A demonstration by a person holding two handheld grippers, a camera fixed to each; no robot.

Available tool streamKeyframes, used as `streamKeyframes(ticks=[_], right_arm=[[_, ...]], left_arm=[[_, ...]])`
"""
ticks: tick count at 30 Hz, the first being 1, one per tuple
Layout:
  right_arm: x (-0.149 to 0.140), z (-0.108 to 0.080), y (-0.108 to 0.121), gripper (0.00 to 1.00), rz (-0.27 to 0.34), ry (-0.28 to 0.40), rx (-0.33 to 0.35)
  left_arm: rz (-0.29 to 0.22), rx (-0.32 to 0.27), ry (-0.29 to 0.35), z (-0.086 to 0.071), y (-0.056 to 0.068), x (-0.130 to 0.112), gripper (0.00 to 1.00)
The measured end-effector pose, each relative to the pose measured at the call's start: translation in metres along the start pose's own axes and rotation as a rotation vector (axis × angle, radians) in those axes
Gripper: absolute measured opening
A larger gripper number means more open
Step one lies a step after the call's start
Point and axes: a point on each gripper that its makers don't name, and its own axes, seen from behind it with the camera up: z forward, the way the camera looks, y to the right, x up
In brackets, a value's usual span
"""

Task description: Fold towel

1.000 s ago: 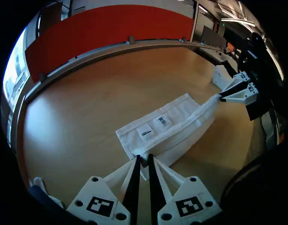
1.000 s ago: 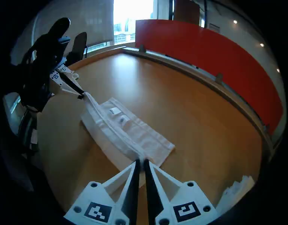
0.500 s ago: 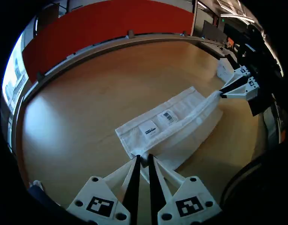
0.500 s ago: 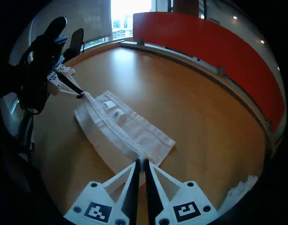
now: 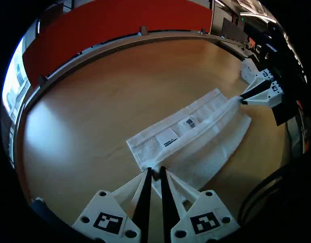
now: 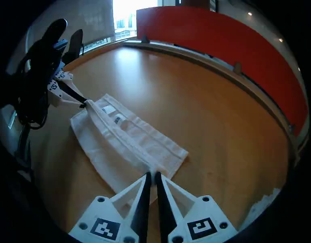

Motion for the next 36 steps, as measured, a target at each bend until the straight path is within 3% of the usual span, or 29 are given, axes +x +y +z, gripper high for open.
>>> streamKeyframes(ticks=[4, 11, 13, 18, 25, 36], right_arm=[[0.0, 0.007, 0.006, 0.15, 0.017, -0.005, -0.025], [-0.003, 0.016, 0.016, 0.39, 0.009, -0.017, -0.074], [-0.005, 0.017, 0.019, 0.46, 0.003, -0.02, -0.088], [-0.006, 0.018, 0.027, 0.59, -0.002, -0.027, -0.115], [0.002, 0.02, 0.037, 0.63, 0.002, -0.012, -0.146], [0.01, 0.019, 0.057, 0.77, -0.011, -0.001, -0.206]], left_arm=[[-0.001, 0.018, 0.006, 0.005, -0.004, 0.001, 0.2], [0.023, 0.058, 0.019, 0.012, -0.012, 0.004, 0.26], [0.031, 0.066, 0.018, 0.014, -0.014, 0.004, 0.34], [0.048, 0.084, 0.014, 0.015, -0.018, 0.005, 0.4], [0.067, 0.127, 0.01, 0.018, -0.029, 0.009, 0.53], [0.048, 0.158, 0.022, 0.016, -0.039, 0.016, 0.55]])
